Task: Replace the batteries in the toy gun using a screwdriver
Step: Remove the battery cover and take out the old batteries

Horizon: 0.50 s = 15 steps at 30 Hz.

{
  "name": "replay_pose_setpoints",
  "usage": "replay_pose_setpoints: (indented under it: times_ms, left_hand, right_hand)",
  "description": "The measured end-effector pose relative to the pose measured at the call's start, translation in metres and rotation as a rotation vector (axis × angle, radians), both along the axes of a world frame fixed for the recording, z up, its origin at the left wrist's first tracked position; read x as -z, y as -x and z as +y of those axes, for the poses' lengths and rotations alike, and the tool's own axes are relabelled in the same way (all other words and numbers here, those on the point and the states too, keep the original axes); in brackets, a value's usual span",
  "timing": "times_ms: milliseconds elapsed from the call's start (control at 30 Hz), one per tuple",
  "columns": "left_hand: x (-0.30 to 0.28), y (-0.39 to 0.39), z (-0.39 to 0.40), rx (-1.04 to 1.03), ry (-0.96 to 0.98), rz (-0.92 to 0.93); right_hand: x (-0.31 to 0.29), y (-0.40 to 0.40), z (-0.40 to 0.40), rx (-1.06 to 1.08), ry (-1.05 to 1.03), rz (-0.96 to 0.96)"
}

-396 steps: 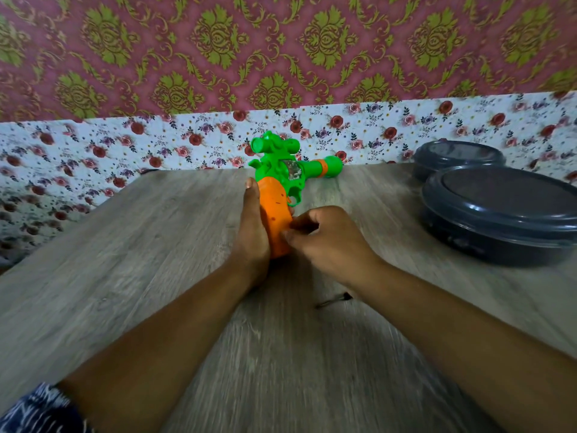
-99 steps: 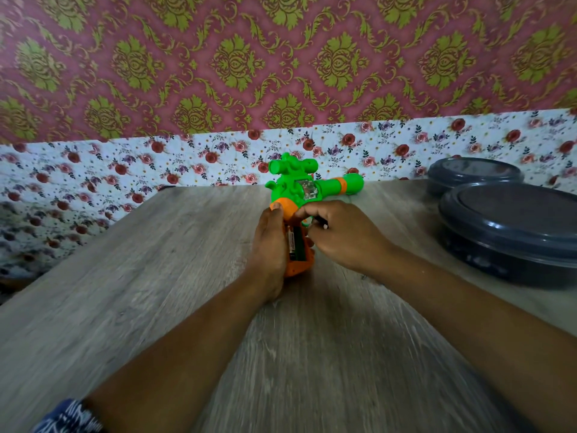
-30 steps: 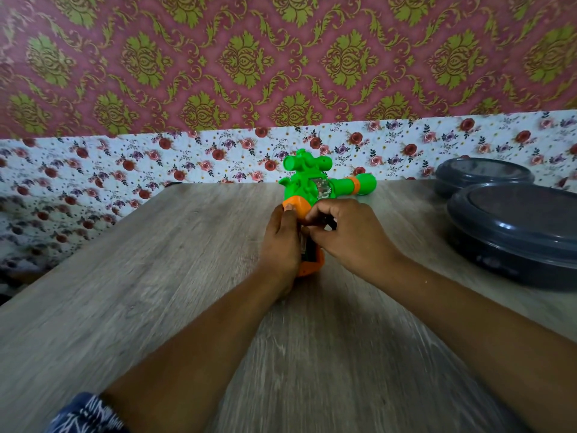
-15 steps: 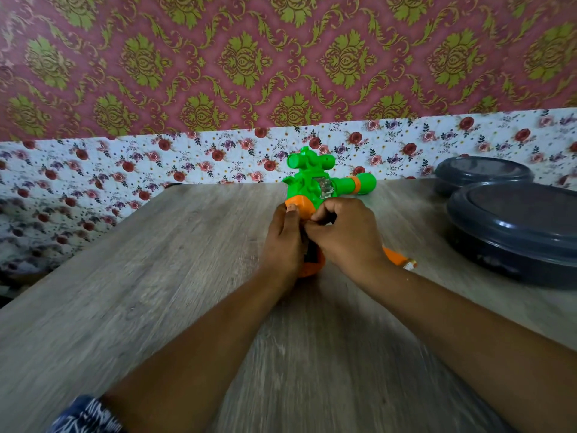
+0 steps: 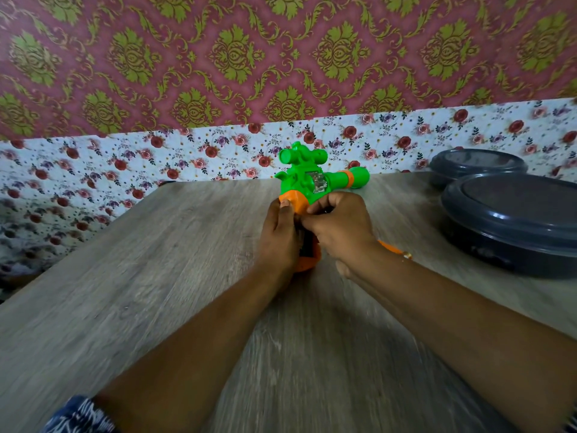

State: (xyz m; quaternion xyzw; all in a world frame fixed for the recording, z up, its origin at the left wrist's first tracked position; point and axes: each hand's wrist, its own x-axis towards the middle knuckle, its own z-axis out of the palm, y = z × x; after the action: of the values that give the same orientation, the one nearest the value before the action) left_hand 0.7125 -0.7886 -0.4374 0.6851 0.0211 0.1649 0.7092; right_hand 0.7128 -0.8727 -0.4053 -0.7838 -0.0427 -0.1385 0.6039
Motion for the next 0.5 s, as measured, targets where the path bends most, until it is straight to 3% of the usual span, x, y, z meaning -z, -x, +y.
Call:
replay_pose_setpoints:
  times_ms: [233, 367, 500]
  left_hand:
    - [0.002, -0.003, 0.004, -0.023, -0.010, 0.006]
    - [0.004, -0.001, 0.006, -0.006, -0.104, -0.010]
    - [0.002, -0.003, 0.006, -0.014, -0.011, 0.056]
  right_hand:
    - [-0.004, 0.004, -0.005, -0.087, -0.008, 0.049]
    - [-0.011, 0.006, -0.021, -0.218, 0.118, 0.092]
    - [-0.024, 0.014, -0.039, -0.285, 0.263, 0.031]
